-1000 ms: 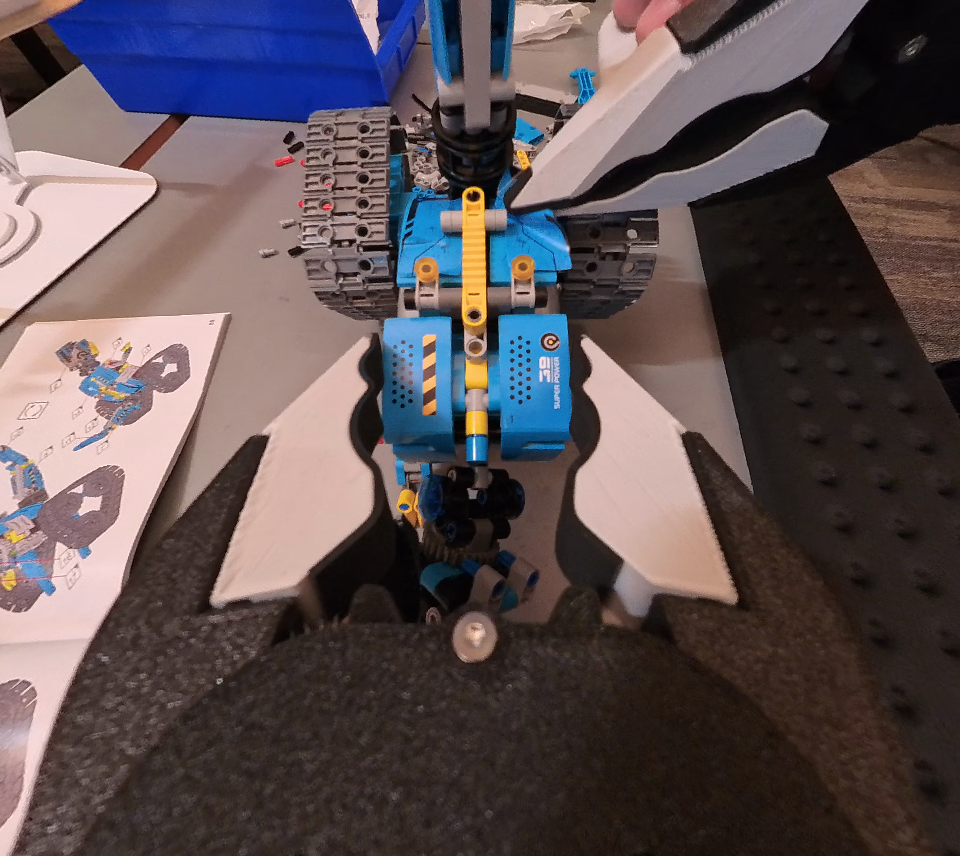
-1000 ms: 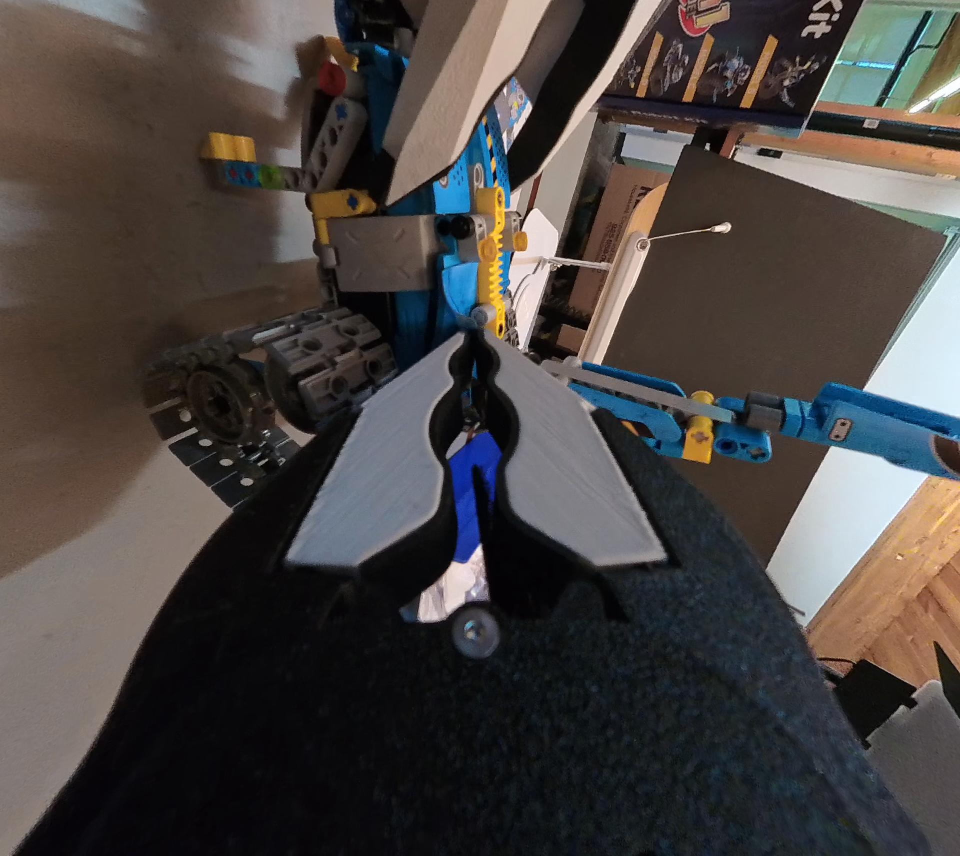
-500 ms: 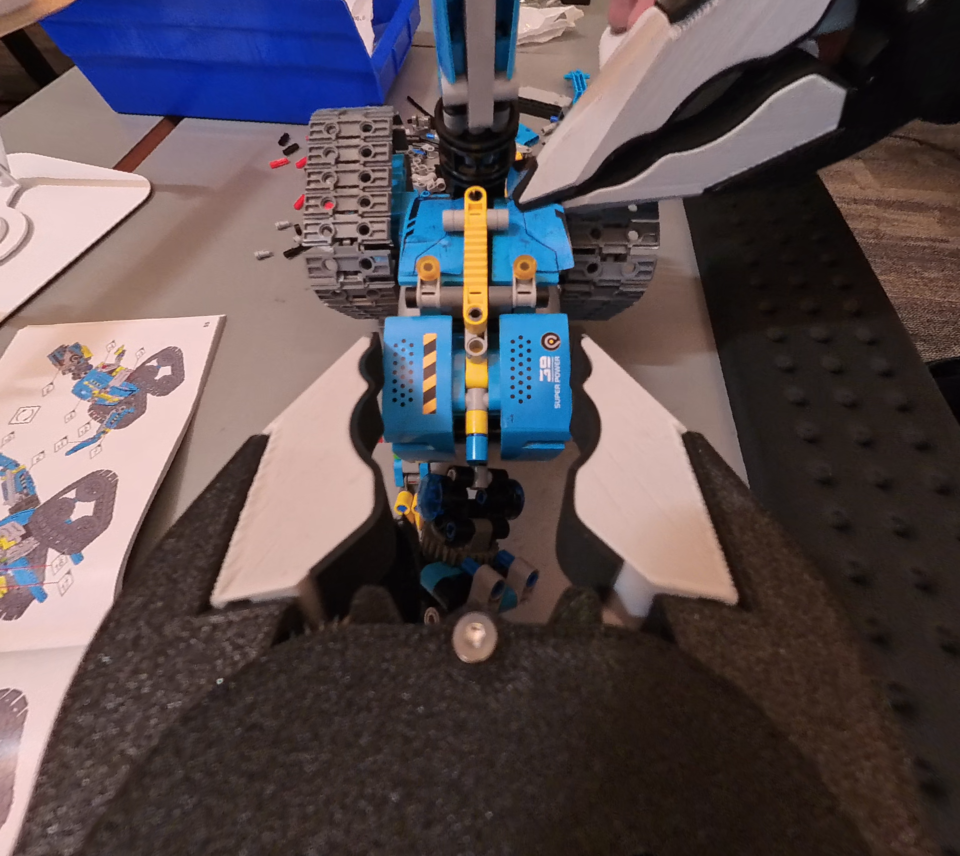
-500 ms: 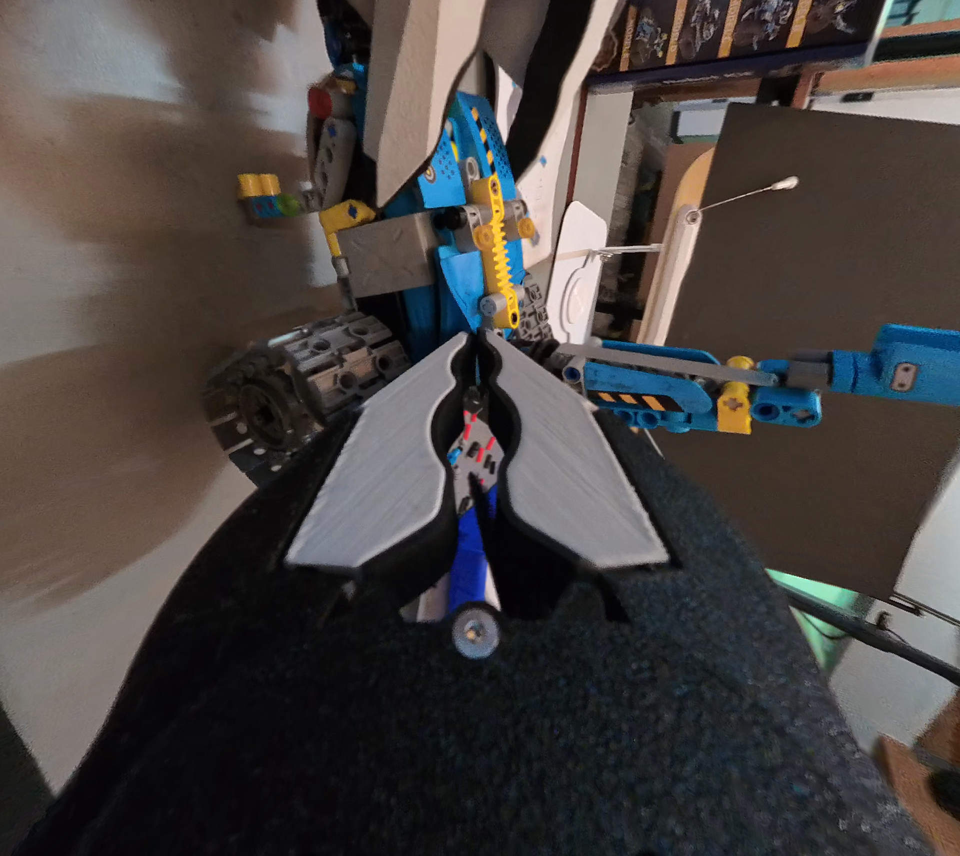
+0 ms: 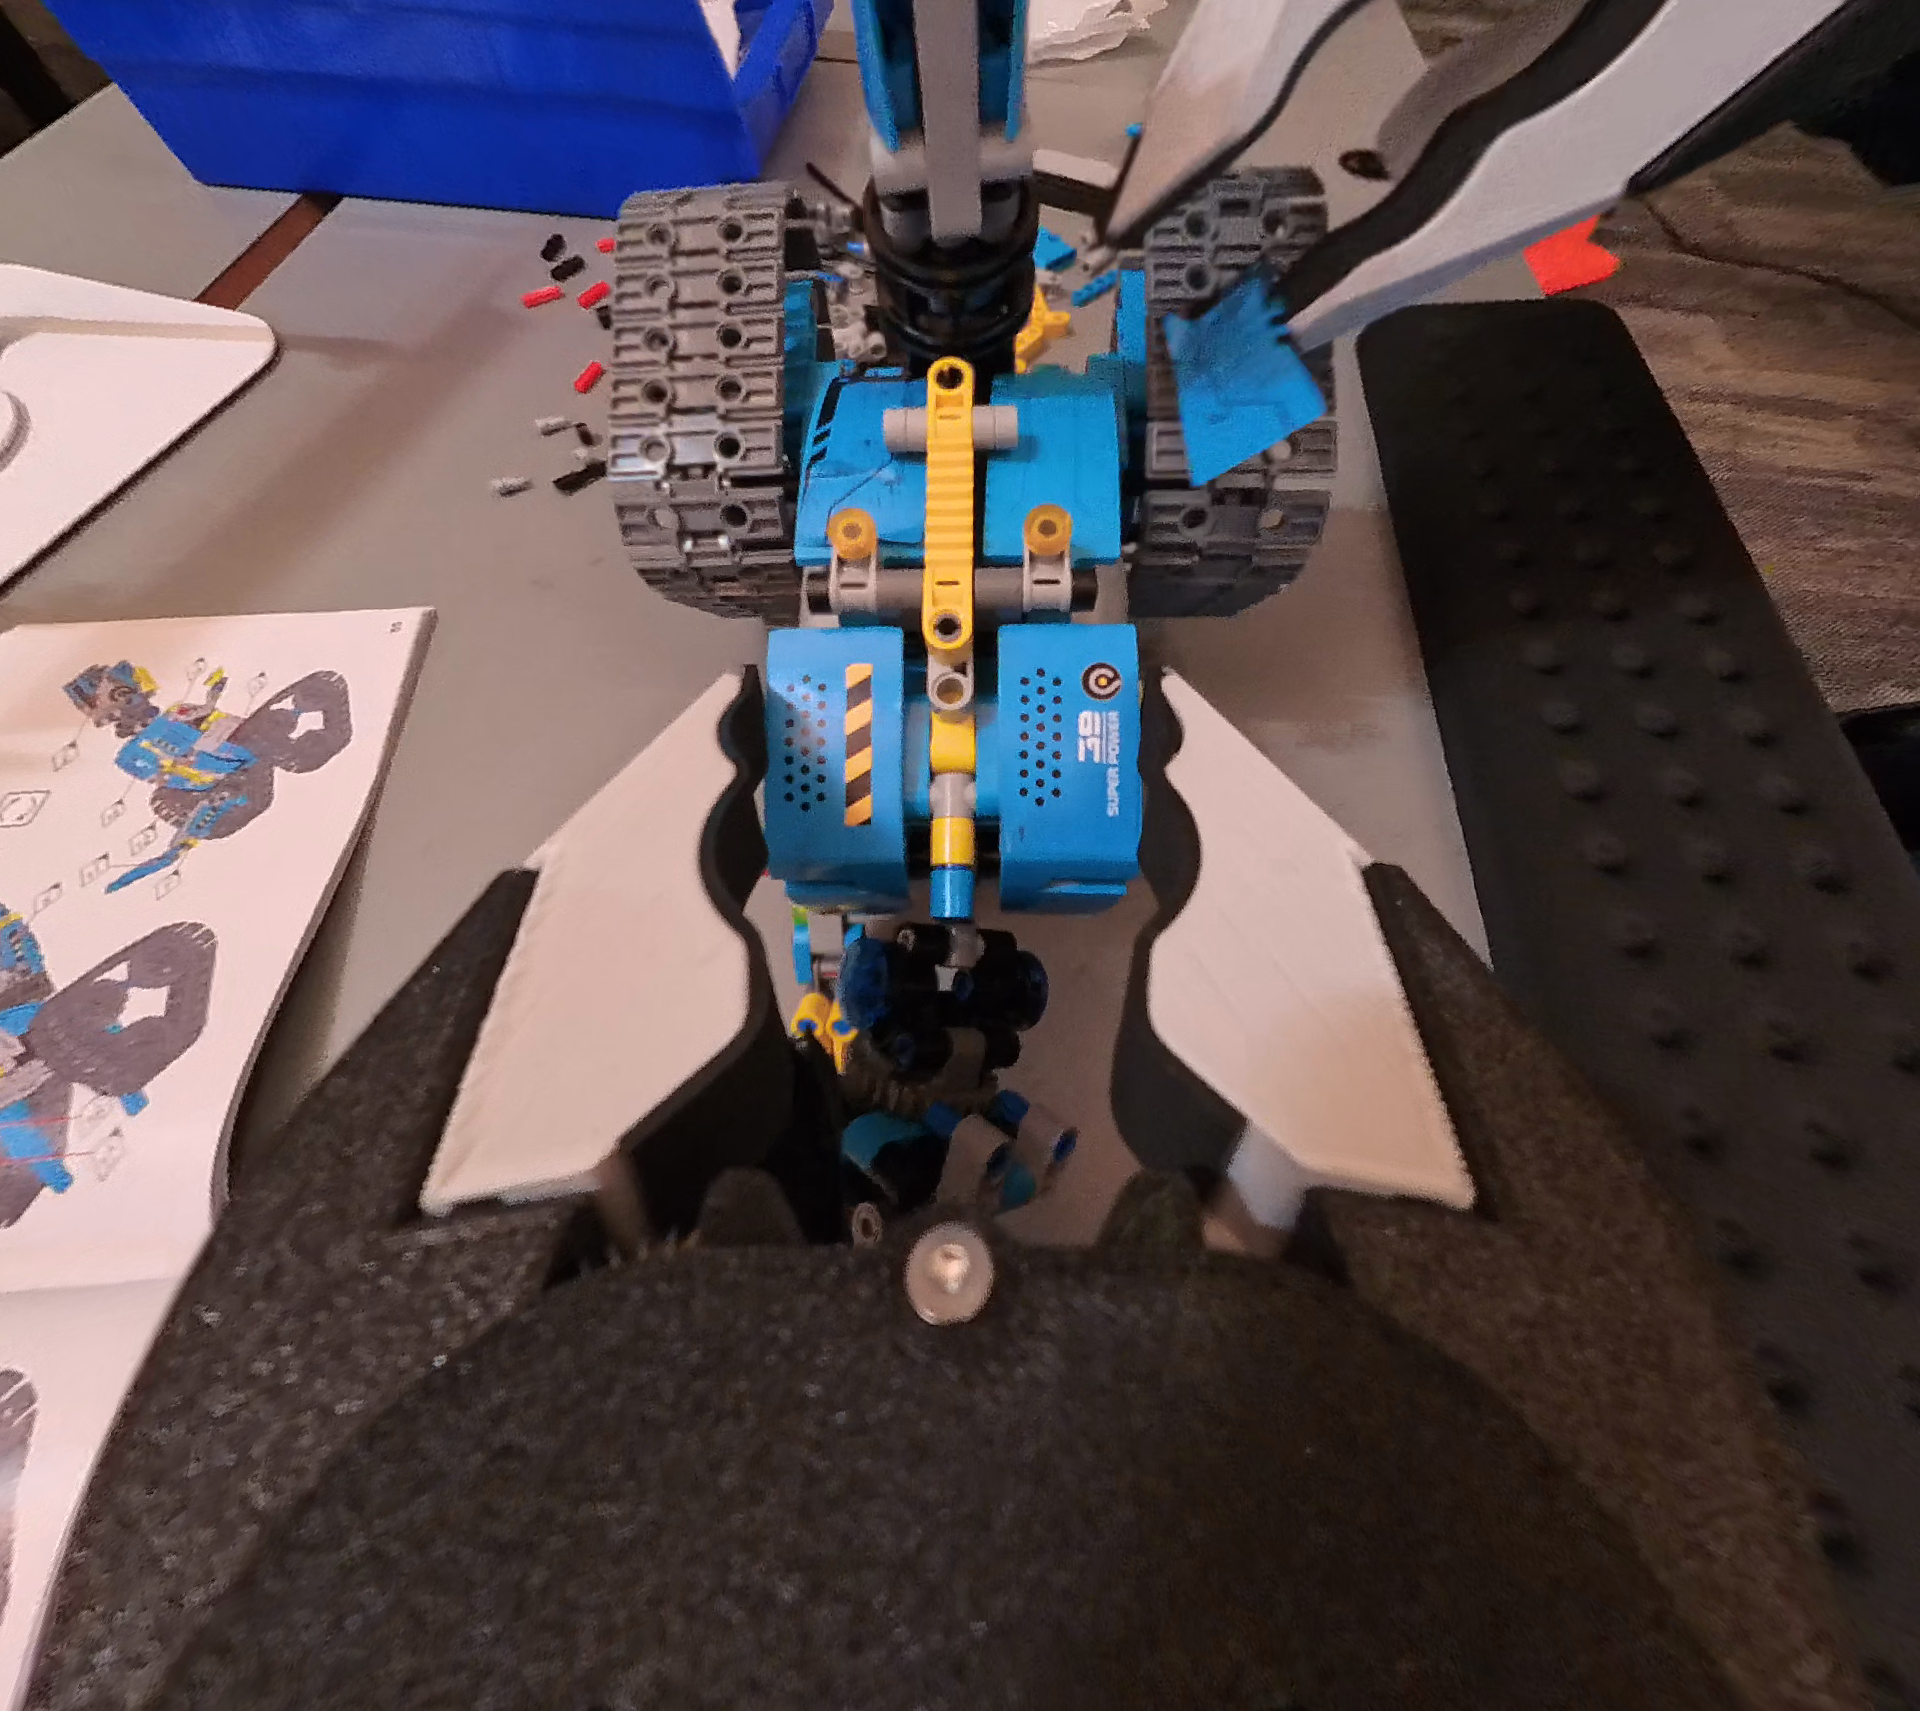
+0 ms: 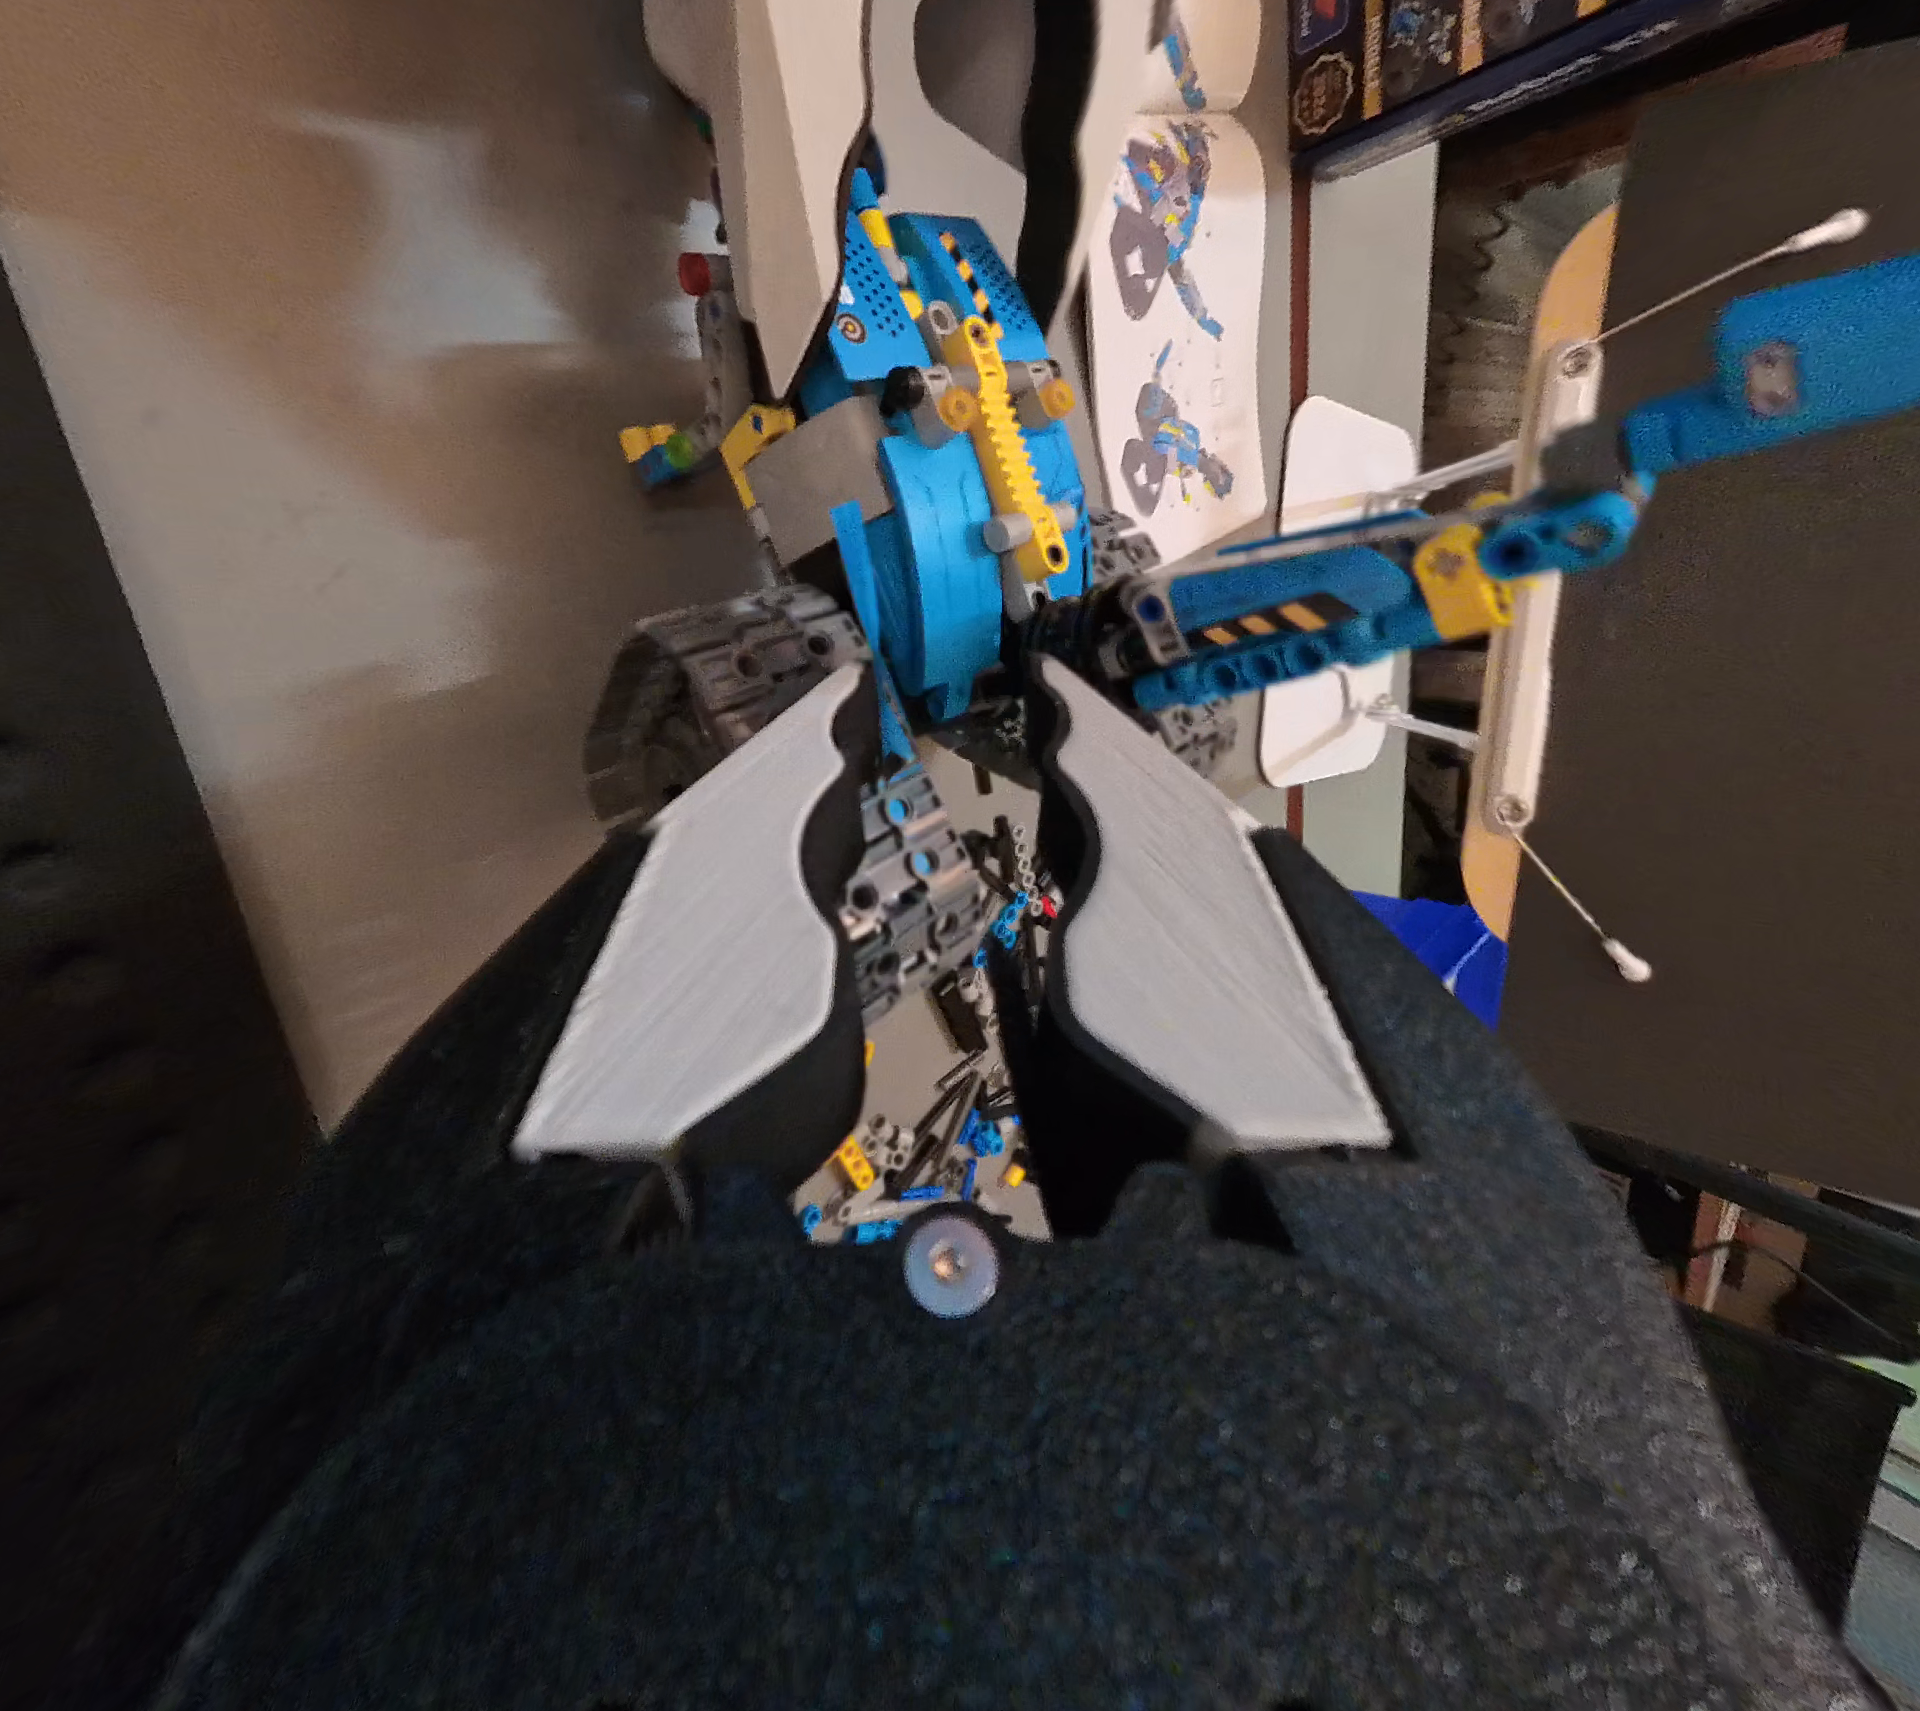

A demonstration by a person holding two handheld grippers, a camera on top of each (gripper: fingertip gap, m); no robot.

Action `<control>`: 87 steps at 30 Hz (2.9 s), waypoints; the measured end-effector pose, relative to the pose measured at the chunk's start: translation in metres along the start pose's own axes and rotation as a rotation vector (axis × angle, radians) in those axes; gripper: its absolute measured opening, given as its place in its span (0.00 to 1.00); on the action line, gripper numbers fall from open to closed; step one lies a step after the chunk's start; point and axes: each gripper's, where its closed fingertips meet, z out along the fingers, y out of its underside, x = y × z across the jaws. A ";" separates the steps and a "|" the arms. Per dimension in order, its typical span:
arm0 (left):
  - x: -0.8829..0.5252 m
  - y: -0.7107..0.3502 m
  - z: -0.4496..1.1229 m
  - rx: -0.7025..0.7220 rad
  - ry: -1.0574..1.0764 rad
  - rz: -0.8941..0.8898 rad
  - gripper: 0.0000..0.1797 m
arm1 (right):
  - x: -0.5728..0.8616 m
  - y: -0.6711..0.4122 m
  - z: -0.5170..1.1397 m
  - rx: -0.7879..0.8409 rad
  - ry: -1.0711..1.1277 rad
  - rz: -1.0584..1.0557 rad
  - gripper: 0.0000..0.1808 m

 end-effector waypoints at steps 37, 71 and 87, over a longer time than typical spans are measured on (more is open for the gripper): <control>0.008 -0.003 0.004 -0.009 -0.032 0.008 0.39 | 0.018 -0.004 0.017 -0.105 0.363 -0.133 0.12; 0.008 -0.003 0.004 -0.006 -0.031 0.000 0.39 | 0.017 -0.003 0.013 -0.119 0.419 0.017 0.10; 0.008 -0.003 0.004 -0.005 -0.031 0.000 0.39 | 0.013 -0.003 0.011 -0.184 0.453 0.029 0.12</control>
